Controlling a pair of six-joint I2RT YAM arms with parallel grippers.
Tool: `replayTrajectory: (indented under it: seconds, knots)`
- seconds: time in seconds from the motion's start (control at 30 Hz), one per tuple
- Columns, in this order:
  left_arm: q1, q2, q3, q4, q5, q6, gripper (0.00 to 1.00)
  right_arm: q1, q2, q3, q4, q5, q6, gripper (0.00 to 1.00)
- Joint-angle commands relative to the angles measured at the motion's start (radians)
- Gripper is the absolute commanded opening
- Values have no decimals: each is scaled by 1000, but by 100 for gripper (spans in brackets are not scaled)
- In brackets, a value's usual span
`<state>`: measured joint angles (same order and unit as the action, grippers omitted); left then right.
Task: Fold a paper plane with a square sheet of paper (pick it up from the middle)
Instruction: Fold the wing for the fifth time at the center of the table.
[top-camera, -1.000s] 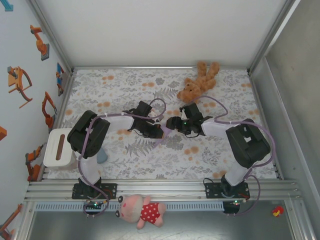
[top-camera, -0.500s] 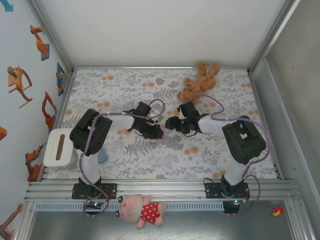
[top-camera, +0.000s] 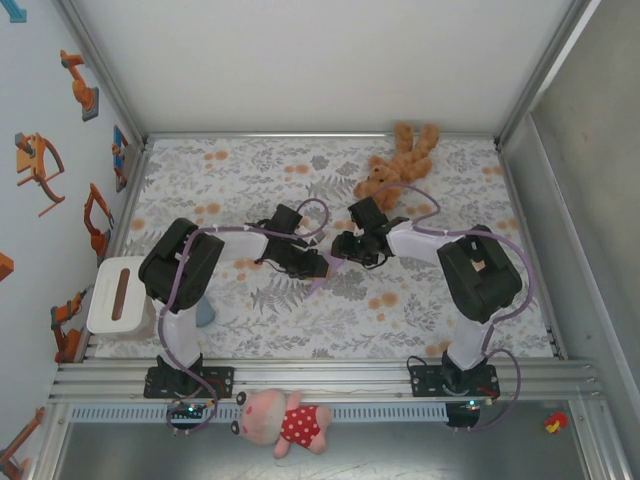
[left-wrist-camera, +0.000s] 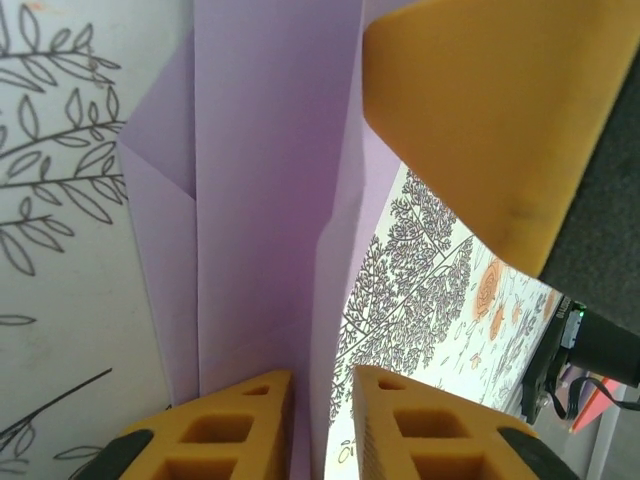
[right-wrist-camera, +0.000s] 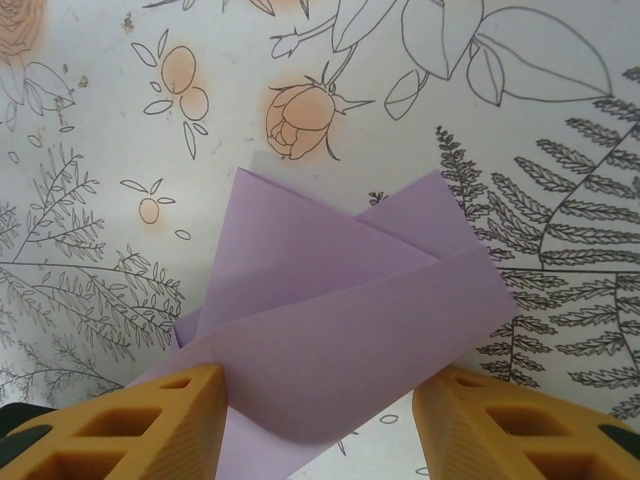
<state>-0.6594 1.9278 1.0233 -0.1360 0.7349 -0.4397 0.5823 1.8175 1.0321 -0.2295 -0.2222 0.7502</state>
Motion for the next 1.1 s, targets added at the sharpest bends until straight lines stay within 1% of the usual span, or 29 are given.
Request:
replayTrajectory:
  seconds: [0.0, 0.27, 0.4, 0.47, 0.67, 0.83, 1.07]
  knots:
    - [7, -63, -33, 14, -14, -19, 25, 4, 73, -8, -69, 89, 18, 53]
    - [7, -157, -90, 24, -56, -44, 37, 6, 89, 3, -84, 87, 21, 53]
    - [9, -186, -110, 9, -97, -52, 38, 8, 92, 3, -83, 84, 23, 52]
    - [10, -207, -129, 1, -124, -61, 37, 8, 92, 3, -83, 84, 24, 52]
    - [10, -283, -191, -21, -188, -92, 31, 10, 87, -1, -85, 87, 26, 52]
    - [7, -283, -218, -8, -181, -113, 25, 9, 85, -2, -83, 89, 31, 51]
    - [-3, -249, -220, 11, -172, -132, 24, 9, 89, -4, -88, 90, 32, 50]
